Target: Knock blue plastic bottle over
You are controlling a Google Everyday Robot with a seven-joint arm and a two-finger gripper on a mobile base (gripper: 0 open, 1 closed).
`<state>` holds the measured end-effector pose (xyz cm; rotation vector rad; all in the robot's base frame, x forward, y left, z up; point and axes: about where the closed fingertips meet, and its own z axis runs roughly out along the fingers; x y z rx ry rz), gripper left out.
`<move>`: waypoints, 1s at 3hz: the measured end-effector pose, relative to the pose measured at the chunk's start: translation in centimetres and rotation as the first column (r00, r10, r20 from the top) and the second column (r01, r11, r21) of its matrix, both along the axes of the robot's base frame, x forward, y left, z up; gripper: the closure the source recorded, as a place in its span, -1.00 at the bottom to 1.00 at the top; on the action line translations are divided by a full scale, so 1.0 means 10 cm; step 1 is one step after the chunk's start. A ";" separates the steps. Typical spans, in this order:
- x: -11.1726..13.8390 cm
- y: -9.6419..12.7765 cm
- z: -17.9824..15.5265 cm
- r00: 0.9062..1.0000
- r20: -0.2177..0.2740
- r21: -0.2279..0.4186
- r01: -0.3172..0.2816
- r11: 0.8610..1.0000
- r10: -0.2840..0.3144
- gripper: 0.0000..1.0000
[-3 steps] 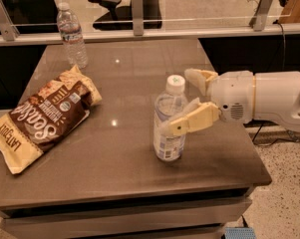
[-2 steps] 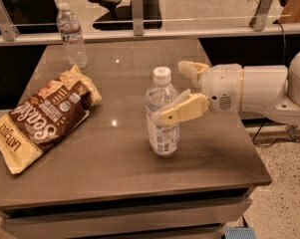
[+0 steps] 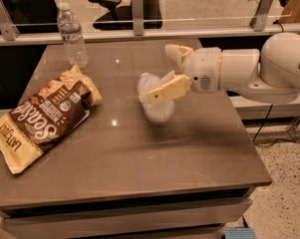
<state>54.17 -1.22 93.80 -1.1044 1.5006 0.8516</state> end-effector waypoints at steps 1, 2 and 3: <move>0.09 0.00 -0.02 1.000 0.012 0.005 -0.005 1.000 0.005 -1.00; 0.13 -0.16 -0.07 1.000 0.019 -0.008 0.000 1.000 0.000 -1.00; 0.13 -0.48 -0.17 1.000 0.024 -0.052 0.016 0.999 -0.015 -1.00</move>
Offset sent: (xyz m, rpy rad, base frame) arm 0.0180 -0.0426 -0.0161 -0.0239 -0.0245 -0.0171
